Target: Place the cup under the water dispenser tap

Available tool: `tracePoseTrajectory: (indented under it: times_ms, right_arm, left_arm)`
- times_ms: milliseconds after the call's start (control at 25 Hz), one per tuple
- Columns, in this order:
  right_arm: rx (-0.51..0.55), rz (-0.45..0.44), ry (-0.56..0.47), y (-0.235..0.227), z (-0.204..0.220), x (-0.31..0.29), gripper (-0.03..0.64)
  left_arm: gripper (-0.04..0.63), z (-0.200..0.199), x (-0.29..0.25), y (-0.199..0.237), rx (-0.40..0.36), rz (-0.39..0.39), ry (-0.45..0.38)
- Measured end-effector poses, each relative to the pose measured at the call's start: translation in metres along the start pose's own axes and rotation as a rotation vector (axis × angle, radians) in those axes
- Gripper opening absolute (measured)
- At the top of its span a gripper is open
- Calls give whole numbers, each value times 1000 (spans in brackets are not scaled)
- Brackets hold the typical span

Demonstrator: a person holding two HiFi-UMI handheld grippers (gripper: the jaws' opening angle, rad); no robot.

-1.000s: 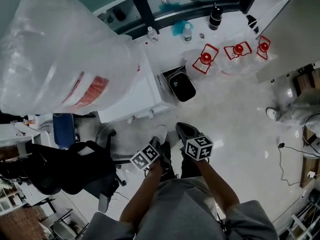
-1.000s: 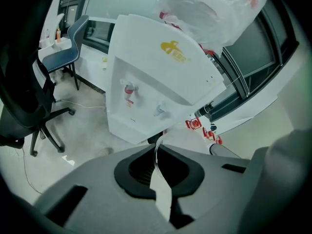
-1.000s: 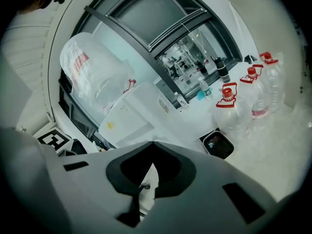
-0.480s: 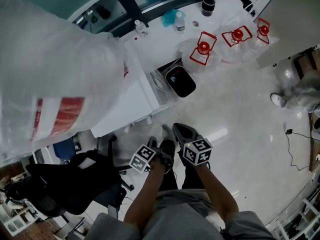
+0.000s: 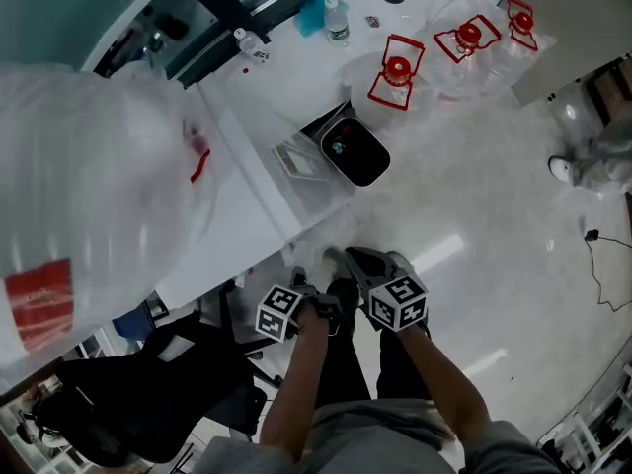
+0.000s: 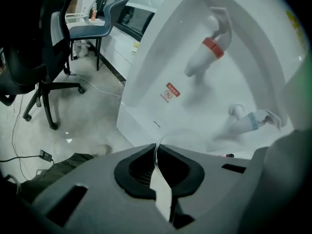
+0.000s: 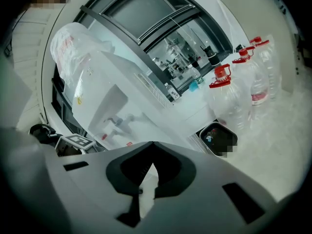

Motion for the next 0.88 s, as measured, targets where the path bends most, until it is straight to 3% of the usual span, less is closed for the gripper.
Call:
tracePoseTrajectory:
  times_ms: [320, 880]
  right_arm:
    - [44, -39, 0, -9, 20, -19, 11]
    - [18, -4, 17, -32, 39, -18, 11]
  left_arm:
    - [12, -4, -48, 10, 34, -39, -17]
    - [12, -8, -94, 12, 117, -90, -22]
Point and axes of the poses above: the fingertips, and each gripper's own axes: x backward along the fingers, y to its left, z out of its underside, the point moved 10 cm from there along x, backward along the fingers, and after that the axes turned 13 degrees about x, right-handed, at the moved point
